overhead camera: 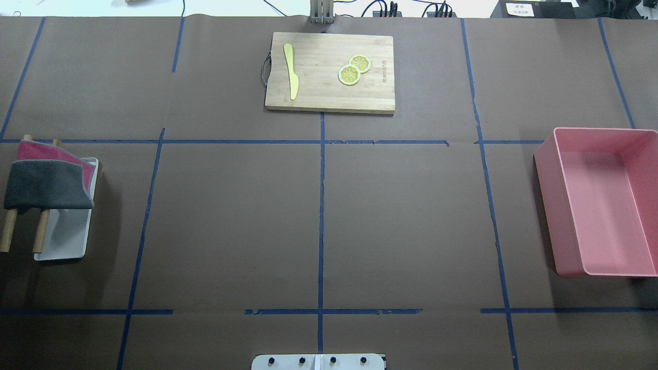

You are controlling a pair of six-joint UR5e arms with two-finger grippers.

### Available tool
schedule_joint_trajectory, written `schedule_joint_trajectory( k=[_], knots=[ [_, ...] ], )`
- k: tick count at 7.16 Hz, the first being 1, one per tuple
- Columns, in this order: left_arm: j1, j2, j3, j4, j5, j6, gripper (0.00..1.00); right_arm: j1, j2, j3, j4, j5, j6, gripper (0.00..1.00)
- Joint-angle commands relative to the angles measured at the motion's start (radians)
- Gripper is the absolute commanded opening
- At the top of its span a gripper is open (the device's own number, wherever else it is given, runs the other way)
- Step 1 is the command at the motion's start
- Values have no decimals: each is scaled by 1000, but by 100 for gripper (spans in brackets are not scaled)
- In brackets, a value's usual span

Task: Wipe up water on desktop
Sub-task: 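Lower the left gripper toward the gray-and-pink cloth on the white tray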

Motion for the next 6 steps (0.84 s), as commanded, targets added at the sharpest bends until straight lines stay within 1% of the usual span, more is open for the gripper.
schedule_joint_trajectory(
  k=[1, 2, 3, 4, 5, 6],
  knots=[
    [42, -34, -110, -7, -1, -174, 100, 0, 8, 2, 0, 4, 4, 100],
    [90, -28, -158, -20, -2, -196, 100, 1, 20, 9, 0, 23, 4, 100],
    [143, -27, -156, -80, -46, -265, 100, 0, 11, -1, -1, 41, 2, 100],
    [187, -28, -157, -184, -53, -426, 100, 0, 11, 11, 0, 44, 5, 100],
    [229, -28, -142, -323, -52, -571, 100, 1, 10, 12, 0, 56, 4, 100],
    [244, -21, -125, -396, -50, -628, 100, 0, 19, 3, 0, 72, 4, 100]
  ],
)
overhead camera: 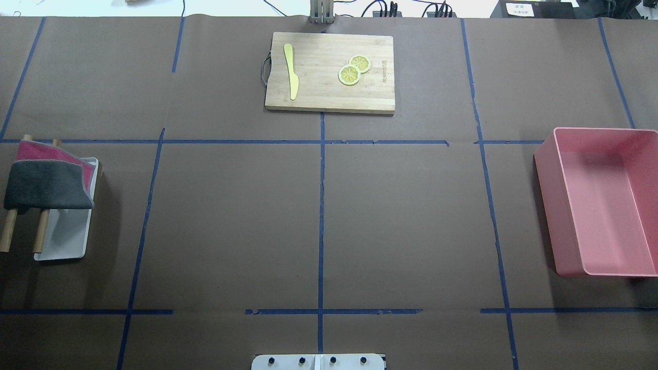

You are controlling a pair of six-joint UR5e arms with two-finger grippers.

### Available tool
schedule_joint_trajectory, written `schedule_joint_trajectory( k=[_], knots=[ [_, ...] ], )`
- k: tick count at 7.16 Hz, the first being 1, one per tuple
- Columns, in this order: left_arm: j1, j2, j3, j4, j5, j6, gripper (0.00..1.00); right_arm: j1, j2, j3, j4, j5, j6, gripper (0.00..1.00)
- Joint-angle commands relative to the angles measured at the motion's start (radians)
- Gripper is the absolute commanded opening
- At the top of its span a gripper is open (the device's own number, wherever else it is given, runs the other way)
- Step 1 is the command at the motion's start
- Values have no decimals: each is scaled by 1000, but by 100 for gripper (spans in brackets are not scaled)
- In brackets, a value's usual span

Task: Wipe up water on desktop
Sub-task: 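Lower the left gripper toward the gray-and-pink cloth on the white tray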

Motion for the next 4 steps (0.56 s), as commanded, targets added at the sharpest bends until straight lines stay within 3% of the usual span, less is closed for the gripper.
schedule_joint_trajectory(
  k=[1, 4],
  knots=[
    [32, 25, 26, -155, -2, -114, 100, -1, 7, -7, 0, 26, 0, 100],
    [70, 74, 33, -189, -2, -114, 99, -1, 7, -5, 0, 32, 0, 100]
  ],
)
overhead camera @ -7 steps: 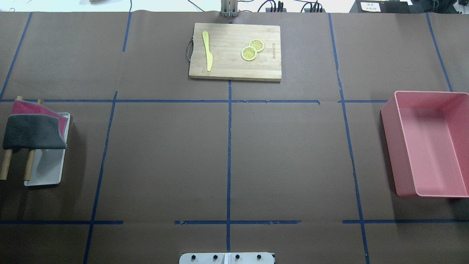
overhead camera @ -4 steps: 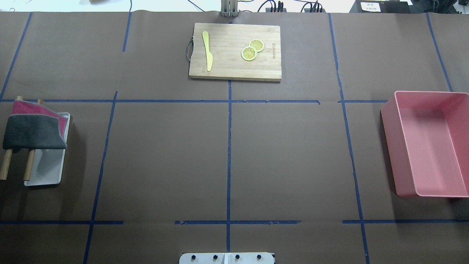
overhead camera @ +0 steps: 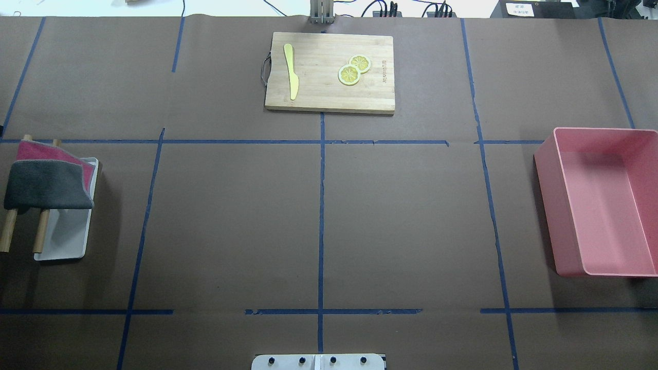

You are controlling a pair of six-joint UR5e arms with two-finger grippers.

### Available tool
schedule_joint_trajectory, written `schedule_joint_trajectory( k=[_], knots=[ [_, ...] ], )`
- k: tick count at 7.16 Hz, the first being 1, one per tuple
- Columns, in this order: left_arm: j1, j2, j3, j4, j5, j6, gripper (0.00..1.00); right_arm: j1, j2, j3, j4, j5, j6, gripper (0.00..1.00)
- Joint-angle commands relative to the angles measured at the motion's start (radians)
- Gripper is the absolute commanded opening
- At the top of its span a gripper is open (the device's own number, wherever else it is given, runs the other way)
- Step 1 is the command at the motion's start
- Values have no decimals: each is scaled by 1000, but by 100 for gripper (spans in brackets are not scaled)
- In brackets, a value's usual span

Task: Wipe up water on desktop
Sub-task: 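Lower the left gripper toward the gray-and-pink cloth on the white tray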

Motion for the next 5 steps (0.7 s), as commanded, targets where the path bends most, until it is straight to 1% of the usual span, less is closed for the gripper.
schedule_joint_trajectory(
  k=[1, 2, 3, 4, 5],
  knots=[
    [46, 35, 19, -49, -1, -3, 99, 0, 0, 7, 0, 3, 0, 100],
    [46, 40, 28, -56, -3, -5, 99, 0, 0, 6, 0, 9, 0, 100],
    [49, 40, 28, -56, -6, -20, 99, 1, 0, 3, 0, 34, 0, 100],
    [58, 38, 28, -66, -51, -21, 99, 0, 0, 0, 0, 40, 0, 100],
    [73, 38, 30, -97, -65, -27, 99, 0, 0, -2, 0, 40, 0, 100]
  ],
)
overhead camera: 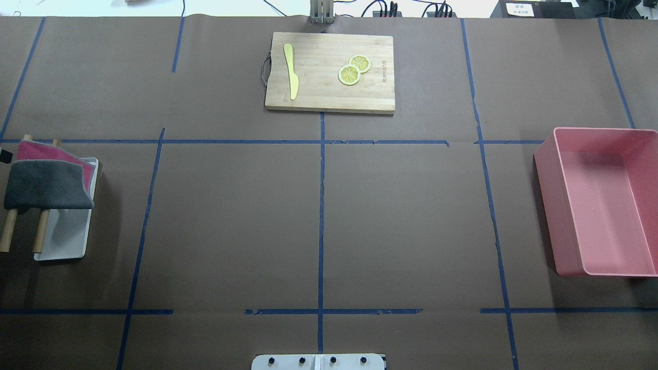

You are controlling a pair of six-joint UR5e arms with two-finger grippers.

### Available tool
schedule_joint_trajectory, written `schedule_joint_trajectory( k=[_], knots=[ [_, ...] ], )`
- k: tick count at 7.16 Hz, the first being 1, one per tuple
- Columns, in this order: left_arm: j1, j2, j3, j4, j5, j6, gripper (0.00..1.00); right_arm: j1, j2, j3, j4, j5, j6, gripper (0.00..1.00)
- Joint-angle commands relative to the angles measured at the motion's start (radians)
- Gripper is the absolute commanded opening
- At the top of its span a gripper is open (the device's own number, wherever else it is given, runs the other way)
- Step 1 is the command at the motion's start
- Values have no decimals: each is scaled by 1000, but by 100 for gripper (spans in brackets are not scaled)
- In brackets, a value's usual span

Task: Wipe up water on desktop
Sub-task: 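Lower the left gripper toward the gray-and-pink cloth on the white tray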

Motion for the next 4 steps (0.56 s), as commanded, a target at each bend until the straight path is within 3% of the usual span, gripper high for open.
schedule_joint_trajectory(
  k=[1, 4],
  knots=[
    [21, 0, 3, -47, -25, -8, 99, 0, 0, -4, 0, 5, 0, 100],
    [35, -4, 52, -88, -24, -8, 97, 0, 0, -6, 0, 7, 0, 100]
  ],
)
